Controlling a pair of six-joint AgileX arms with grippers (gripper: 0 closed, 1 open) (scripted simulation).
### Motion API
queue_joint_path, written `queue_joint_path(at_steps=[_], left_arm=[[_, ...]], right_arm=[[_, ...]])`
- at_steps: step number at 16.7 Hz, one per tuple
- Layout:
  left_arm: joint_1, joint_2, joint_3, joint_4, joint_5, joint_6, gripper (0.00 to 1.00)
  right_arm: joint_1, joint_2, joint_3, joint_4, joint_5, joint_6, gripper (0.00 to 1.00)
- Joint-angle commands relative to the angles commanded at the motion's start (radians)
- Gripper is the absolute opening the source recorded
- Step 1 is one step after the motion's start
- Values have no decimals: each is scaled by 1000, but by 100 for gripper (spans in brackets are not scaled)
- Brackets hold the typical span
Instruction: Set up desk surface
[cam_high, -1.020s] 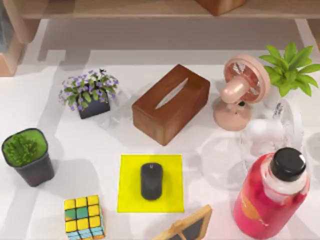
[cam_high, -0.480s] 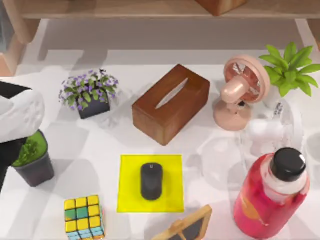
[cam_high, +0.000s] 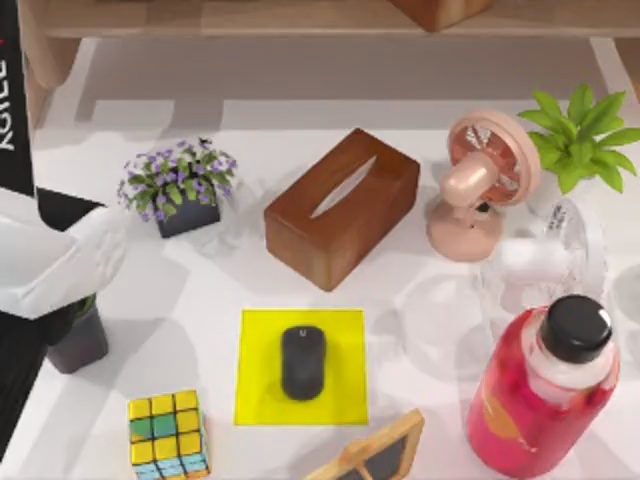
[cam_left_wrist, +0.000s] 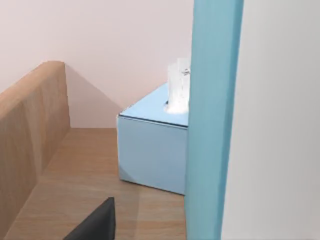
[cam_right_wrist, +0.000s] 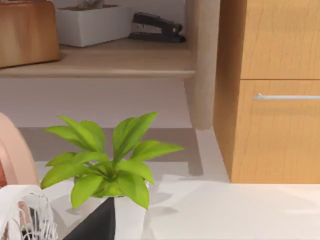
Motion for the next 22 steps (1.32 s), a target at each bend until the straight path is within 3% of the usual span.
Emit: queue_joint_path(at_steps=[15, 22], left_arm=[[15, -19, -103, 83, 15, 0, 100], [15, -19, -103, 83, 15, 0, 47]], right_arm=[[0, 0, 0, 0, 0, 0, 100], [0, 0, 0, 0, 0, 0, 100]])
